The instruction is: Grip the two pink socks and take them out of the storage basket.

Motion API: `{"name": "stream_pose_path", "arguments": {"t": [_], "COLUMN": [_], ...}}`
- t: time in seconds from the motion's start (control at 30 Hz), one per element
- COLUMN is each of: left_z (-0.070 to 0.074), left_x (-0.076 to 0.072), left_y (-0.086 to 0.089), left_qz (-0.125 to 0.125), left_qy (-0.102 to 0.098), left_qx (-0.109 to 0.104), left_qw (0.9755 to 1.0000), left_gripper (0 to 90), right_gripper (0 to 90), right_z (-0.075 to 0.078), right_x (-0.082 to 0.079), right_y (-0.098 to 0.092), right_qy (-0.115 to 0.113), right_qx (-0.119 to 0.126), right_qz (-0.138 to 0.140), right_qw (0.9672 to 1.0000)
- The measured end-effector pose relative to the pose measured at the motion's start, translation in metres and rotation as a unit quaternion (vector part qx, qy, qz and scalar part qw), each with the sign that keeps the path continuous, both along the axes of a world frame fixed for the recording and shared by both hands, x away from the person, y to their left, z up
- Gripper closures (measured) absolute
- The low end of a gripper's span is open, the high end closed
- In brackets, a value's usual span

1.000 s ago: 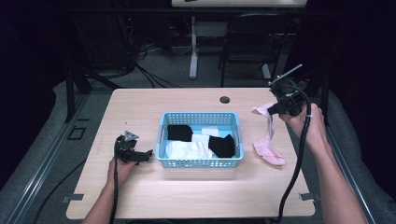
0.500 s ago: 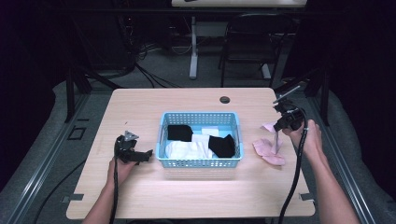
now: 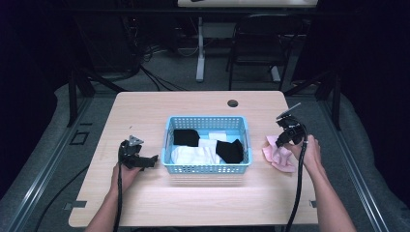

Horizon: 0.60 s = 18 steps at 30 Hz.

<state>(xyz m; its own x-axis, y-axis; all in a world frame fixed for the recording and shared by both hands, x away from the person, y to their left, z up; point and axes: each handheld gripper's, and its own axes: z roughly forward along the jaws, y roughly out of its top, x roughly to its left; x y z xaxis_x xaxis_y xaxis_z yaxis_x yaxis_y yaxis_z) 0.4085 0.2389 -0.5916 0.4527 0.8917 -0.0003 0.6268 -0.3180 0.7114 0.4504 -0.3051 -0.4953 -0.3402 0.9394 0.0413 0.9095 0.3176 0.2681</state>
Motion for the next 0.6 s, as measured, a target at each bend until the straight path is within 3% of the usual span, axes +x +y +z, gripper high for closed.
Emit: {"name": "stream_pose_path", "arguments": {"t": [0.17, 0.37, 0.43, 0.57, 0.6], "left_z": [0.0, 0.0, 0.0, 0.0, 0.0], "left_x": [0.0, 0.0, 0.0, 0.0, 0.0], "left_y": [0.0, 0.0, 0.0, 0.0, 0.0], "left_qz": [0.0, 0.0, 0.001, 0.001, 0.0], "left_qy": [0.0, 0.0, 0.0, 0.0, 0.0], "left_qx": [0.0, 0.0, 0.0, 0.001, 0.001], "left_qw": [1.0, 1.0, 1.0, 1.0, 1.0], "left_gripper": [0.4, 0.4, 0.4, 0.5, 0.4], "right_gripper": [48.8, 24.5, 18.7, 12.4, 9.1], "right_z": [0.016, 0.033, 0.037, 0.036, 0.03], "right_x": [-0.015, -0.041, -0.055, -0.081, -0.092], "right_y": [-0.002, -0.008, -0.008, -0.008, -0.008], "right_qy": [-0.029, -0.058, -0.075, -0.088, -0.079], "right_qx": [0.013, 0.033, 0.04, 0.04, 0.033], "right_qz": [0.001, 0.006, 0.012, 0.023, 0.033], "right_qw": [0.9995, 0.9977, 0.9963, 0.995, 0.9958]}}
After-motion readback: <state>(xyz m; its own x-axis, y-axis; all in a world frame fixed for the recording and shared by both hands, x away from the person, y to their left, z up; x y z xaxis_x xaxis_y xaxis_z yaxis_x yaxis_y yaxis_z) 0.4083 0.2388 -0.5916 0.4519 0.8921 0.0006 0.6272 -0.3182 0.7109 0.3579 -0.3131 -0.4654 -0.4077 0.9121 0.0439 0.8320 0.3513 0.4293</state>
